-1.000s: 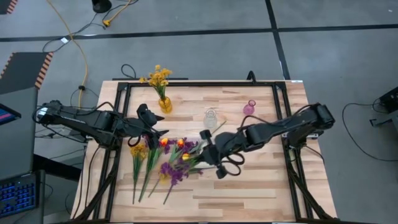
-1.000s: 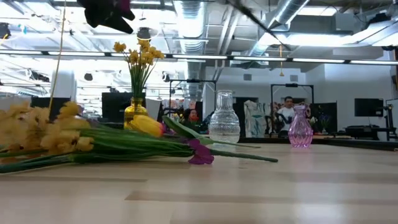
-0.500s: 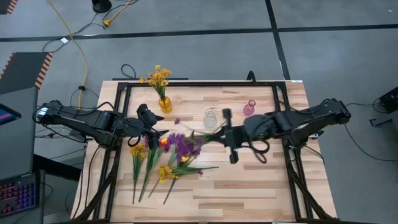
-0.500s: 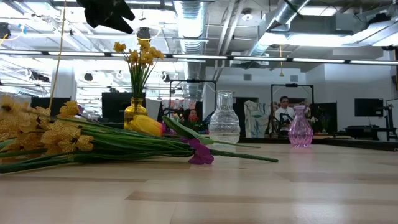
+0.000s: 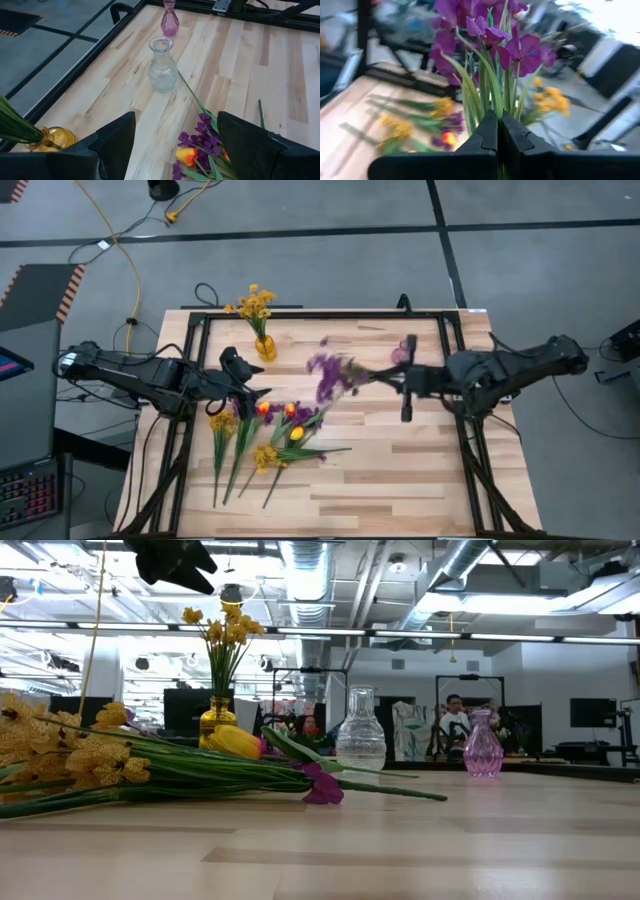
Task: Sort flowers into vase by color
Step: Put the violet flowers into the pink vase
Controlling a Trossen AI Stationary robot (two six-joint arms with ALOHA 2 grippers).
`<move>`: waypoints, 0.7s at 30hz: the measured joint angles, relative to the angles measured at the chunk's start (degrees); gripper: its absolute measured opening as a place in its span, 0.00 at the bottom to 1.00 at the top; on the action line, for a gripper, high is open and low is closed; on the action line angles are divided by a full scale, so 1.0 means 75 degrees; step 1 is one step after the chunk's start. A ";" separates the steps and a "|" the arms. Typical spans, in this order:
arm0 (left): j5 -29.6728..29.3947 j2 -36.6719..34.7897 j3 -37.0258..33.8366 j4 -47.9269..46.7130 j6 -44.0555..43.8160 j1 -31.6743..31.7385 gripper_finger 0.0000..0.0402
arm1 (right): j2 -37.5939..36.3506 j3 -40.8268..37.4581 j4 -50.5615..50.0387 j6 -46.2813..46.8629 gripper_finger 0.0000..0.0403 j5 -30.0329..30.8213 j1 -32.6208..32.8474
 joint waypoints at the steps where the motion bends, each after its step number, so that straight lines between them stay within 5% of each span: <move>1: -0.0010 0.0006 0.0000 0.0000 0.0000 0.0000 0.67 | -0.0247 -0.0375 0.0394 -0.0106 0.07 0.0148 -0.0071; 12: -0.0197 0.0330 0.0000 0.0014 0.0009 0.0000 0.67 | -0.2032 -0.4134 0.6174 -0.1542 0.07 0.0390 -0.1860; 21: -0.0227 0.0921 0.0000 0.0141 0.0015 0.0000 0.67 | -0.2159 -0.5588 0.8131 -0.1478 0.07 0.0348 -0.3574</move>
